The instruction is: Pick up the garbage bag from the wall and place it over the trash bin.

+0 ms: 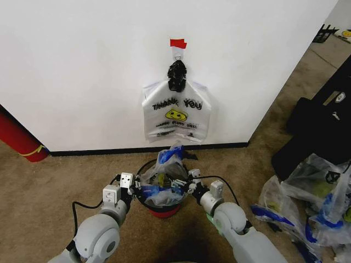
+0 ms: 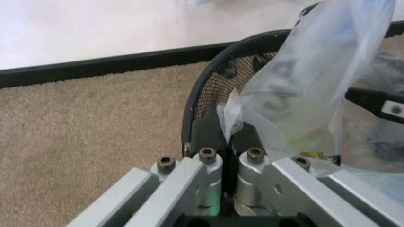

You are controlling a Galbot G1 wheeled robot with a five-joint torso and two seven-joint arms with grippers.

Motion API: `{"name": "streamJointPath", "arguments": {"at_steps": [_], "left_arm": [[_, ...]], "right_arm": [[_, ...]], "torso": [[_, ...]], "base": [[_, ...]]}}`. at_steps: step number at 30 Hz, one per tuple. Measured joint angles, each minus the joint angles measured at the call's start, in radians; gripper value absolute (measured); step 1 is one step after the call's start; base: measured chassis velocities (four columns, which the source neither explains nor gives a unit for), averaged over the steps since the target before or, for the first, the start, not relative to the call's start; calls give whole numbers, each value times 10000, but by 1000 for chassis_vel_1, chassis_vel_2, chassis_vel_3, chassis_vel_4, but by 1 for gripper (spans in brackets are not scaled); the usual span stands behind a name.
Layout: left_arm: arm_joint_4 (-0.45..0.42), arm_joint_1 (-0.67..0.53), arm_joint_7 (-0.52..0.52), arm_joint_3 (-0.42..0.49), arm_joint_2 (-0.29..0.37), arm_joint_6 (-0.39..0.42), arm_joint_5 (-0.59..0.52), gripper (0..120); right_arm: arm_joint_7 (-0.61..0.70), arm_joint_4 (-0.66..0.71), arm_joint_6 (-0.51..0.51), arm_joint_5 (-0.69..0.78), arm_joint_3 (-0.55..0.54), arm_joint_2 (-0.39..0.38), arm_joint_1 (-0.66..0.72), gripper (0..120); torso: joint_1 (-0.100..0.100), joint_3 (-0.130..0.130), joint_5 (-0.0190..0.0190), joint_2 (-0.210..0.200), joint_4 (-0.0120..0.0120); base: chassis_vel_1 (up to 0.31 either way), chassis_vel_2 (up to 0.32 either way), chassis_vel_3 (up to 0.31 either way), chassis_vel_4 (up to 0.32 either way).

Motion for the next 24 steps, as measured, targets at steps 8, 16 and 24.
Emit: {"name": "streamJointPath", "arguments": {"at_steps": [8, 16, 24], "left_arm": [[-26, 29, -32, 51, -12, -6, 16, 0], [-230, 142, -67, 66, -3, -12, 11, 0], [-901, 373, -100, 121, -41, -3, 1, 0]], "right_arm": [[1032, 362, -1315, 589, 12, 86, -37, 40], [2014, 396, -1121, 695, -98, 251, -263, 9], [1974, 268, 172, 736, -11, 396, -747, 0]], "torso": [[-1, -1, 0, 1, -1], [-1, -1, -1, 2, 0], [-2, -1, -1, 3, 2]], "base": [[0, 0, 0, 0], [0, 0, 0, 0], [0, 0, 0, 0]]}}
